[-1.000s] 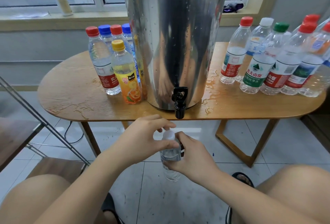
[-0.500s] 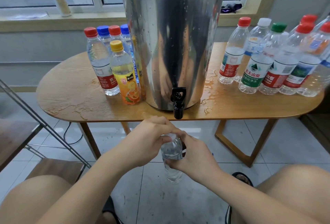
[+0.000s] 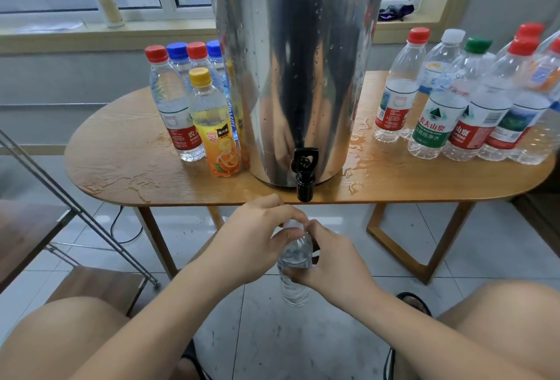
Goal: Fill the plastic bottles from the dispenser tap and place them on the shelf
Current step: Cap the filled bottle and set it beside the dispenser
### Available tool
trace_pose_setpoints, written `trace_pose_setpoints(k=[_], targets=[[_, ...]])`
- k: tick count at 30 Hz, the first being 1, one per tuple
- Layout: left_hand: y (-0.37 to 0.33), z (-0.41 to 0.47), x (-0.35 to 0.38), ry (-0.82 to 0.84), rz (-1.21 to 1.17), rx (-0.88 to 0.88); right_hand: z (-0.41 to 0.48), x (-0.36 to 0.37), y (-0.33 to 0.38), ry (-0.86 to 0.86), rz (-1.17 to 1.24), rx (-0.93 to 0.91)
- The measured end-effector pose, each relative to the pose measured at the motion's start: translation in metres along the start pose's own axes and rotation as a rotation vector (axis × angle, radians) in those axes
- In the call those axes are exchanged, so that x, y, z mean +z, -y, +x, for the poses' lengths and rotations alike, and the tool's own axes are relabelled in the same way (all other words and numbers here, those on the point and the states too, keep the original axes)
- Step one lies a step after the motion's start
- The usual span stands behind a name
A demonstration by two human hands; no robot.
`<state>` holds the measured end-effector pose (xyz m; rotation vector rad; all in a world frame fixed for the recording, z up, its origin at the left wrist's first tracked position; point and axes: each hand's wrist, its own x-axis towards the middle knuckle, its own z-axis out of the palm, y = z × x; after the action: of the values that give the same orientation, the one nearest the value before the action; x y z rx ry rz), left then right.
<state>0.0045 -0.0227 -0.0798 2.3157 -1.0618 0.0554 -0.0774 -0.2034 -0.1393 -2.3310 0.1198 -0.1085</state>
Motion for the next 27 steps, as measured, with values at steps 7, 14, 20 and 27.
trace_pose_setpoints(k=[7,14,20,27], targets=[[0.016,-0.011,-0.016,-0.036,-0.360,-0.183,-0.002,-0.017,0.001,-0.057,0.079,-0.018],[0.031,-0.031,-0.002,0.239,-0.355,-0.323,-0.008,-0.030,0.004,-0.090,0.140,-0.043],[0.008,-0.032,0.036,0.153,-0.341,-0.325,-0.011,-0.030,0.009,-0.098,0.200,-0.073],[0.002,-0.034,0.038,-0.005,-0.305,-0.290,-0.008,-0.035,0.009,-0.014,0.288,-0.098]])
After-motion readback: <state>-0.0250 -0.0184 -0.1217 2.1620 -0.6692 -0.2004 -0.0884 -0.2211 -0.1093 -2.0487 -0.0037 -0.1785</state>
